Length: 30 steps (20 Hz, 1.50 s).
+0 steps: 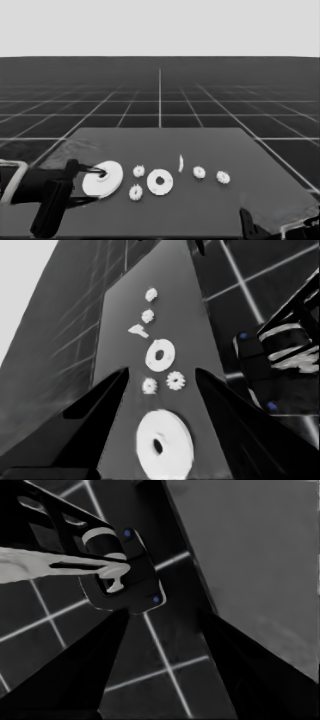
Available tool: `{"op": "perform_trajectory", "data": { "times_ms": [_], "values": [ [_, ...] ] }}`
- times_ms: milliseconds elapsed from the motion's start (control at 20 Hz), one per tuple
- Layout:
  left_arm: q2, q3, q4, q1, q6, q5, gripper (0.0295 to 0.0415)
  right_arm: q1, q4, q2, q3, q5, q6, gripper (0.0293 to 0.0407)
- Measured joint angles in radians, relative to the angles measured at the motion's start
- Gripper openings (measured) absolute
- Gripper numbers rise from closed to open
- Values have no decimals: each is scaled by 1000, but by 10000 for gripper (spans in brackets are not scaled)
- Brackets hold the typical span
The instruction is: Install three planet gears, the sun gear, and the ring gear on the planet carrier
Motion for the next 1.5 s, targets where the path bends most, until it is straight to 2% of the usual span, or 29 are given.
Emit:
{"op": "perform_trajectory", "data": {
  "times_ms": [50, 100, 150, 200, 250, 300, 350, 400, 450, 550, 650, 700, 750, 850, 1150, 1250, 1500],
  "values": [
    [1, -28, 30, -26, 1, -20, 297, 20, -31, -6, -23, -10, 1, 308],
    [1, -46, 47, -42, 2, -31, 314, 32, -49, -9, -37, -15, 2, 337],
    [2, -56, 58, -51, 2, -38, 346, 39, -60, -11, -45, -19, 3, 368],
    [311, -147, 538, 8, -484, 422, 376, 43, -66, -12, -50, -21, 3, 380],
    [686, -332, 447, 15, -984, 905, 396, 45, -70, -13, -52, -22, 3, 383],
    [857, -607, 157, 15, -1340, 933, 404, 47, -72, -13, -54, -23, 3, 384],
    [927, -833, -22, 26, -1465, 897, 397, 47, -73, -13, -55, -23, 3, 384],
    [968, -994, -126, 38, -1505, 872, 391, 48, -74, -14, -55, -23, 3, 384],
    [997, -1104, -188, 47, -1514, 861, 387, 48, -75, -14, -55, -23, 3, 385],
    [1032, -1225, -246, 56, -1510, 857, 385, 48, -75, -14, -56, -23, 3, 385],
    [1047, -1275, -266, 60, -1503, 858, 385, 48, -75, -14, -56, -23, 3, 385],
    [1047, -1280, -122, 185, -1505, 797, 385, 48, -75, -14, -56, -23, 3, 385],
    [1062, -1324, -38, 304, -1485, 757, 385, 48, -75, -14, -56, -23, 3, 385],
    [1097, -1424, 27, 400, -1435, 706, 385, 48, -75, -14, -56, -23, 3, 385],
    [1121, -1487, 44, 429, -1399, 682, 380, 48, -75, -14, -56, -23, 3, 385],
    [1122, -1493, 48, 430, -1399, 677, 313, 48, -75, -14, -56, -23, 3, 385],
    [1124, -1497, 51, 433, -1399, 674, 312, 48, -75, -14, -56, -23, 3, 385]
  ]
}}
